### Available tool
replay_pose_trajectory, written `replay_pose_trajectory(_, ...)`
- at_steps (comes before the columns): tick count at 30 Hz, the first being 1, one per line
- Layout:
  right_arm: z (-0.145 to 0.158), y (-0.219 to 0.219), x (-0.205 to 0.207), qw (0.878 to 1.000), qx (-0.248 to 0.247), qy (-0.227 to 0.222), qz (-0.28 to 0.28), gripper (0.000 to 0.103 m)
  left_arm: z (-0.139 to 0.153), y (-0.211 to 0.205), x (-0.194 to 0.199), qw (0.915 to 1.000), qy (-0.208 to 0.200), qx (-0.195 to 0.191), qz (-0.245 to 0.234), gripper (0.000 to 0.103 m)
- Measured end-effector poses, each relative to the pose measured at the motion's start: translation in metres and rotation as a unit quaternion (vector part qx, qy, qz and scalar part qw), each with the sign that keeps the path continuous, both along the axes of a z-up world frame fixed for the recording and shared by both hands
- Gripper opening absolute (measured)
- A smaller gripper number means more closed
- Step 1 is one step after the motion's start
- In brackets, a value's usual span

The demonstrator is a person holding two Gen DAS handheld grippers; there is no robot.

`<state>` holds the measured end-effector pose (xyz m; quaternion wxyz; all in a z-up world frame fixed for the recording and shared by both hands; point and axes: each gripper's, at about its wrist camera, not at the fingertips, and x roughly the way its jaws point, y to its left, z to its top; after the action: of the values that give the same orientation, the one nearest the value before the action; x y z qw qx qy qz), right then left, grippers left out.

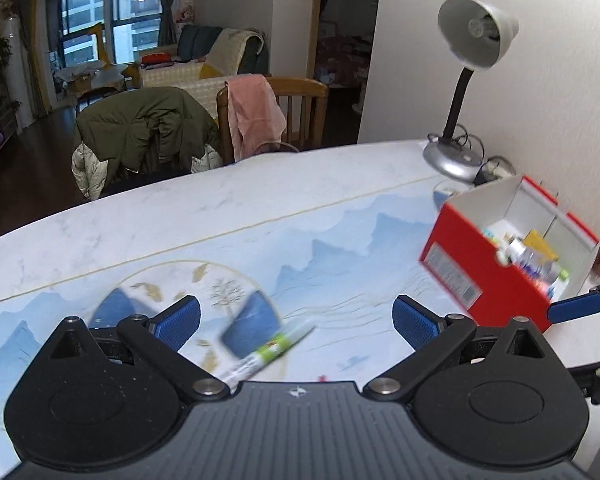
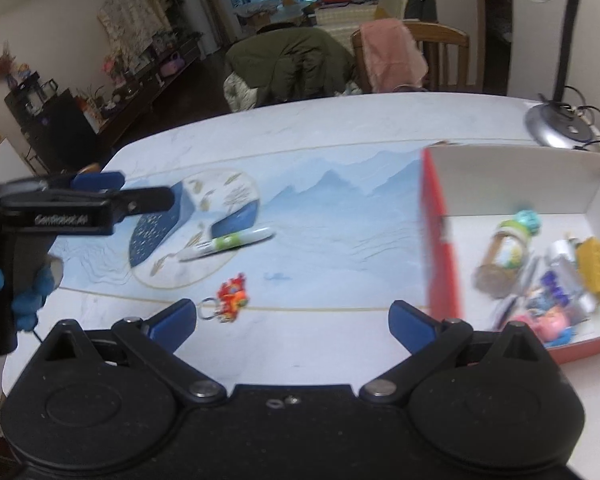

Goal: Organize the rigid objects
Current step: 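Withdraw both tools from the box back over the pen and keychain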

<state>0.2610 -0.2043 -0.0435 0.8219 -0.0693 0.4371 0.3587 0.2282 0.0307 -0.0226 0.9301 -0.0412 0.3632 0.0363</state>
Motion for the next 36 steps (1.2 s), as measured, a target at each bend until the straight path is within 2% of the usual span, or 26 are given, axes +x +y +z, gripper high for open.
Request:
replay_pose_trajectory(8,-0.022,0.059,-0.029,0.997,-0.026,-0.017,0.064,0.102,-0.036,0.04,0.007,0.9984,0.042,-0.001,-0.038,0.103)
replay_pose_trajectory(12,-0.038,0.083,-0.032,0.997,-0.045,-0.019,0.067,0.1,-0.061,0.051,0.015,0.9964,0.063,0.007,-0.055,0.103)
replay_pose_trajectory(17,-0.06,0.097,-0.022,0.997,-0.06,-0.006,0.041,0.095,-0.086,0.055,0.022,0.995,0.076,0.004,-0.065,0.103)
replay_pose_trajectory(21,-0.073,0.105,-0.014,0.996,-0.078,-0.004,0.031,0.089,-0.1,0.057,0.033,0.9943,0.08,-0.017,-0.069,0.103)
replay_pose_trajectory(27,-0.088,0.118,-0.002,0.995,-0.096,-0.002,0.022,0.082,-0.113,0.051,0.047,0.9937,0.076,-0.001,-0.082,0.103)
replay_pose_trajectory(35,-0.105,0.131,0.005,0.994,-0.11,0.009,0.028,0.066,-0.128,0.05,0.058,0.9934,0.075,0.006,-0.087,0.103)
replay_pose_trajectory(36,-0.106,0.133,0.005,0.993,-0.113,0.008,0.03,0.061,-0.13,0.049,0.059,0.9933,0.075,0.008,-0.088,0.103)
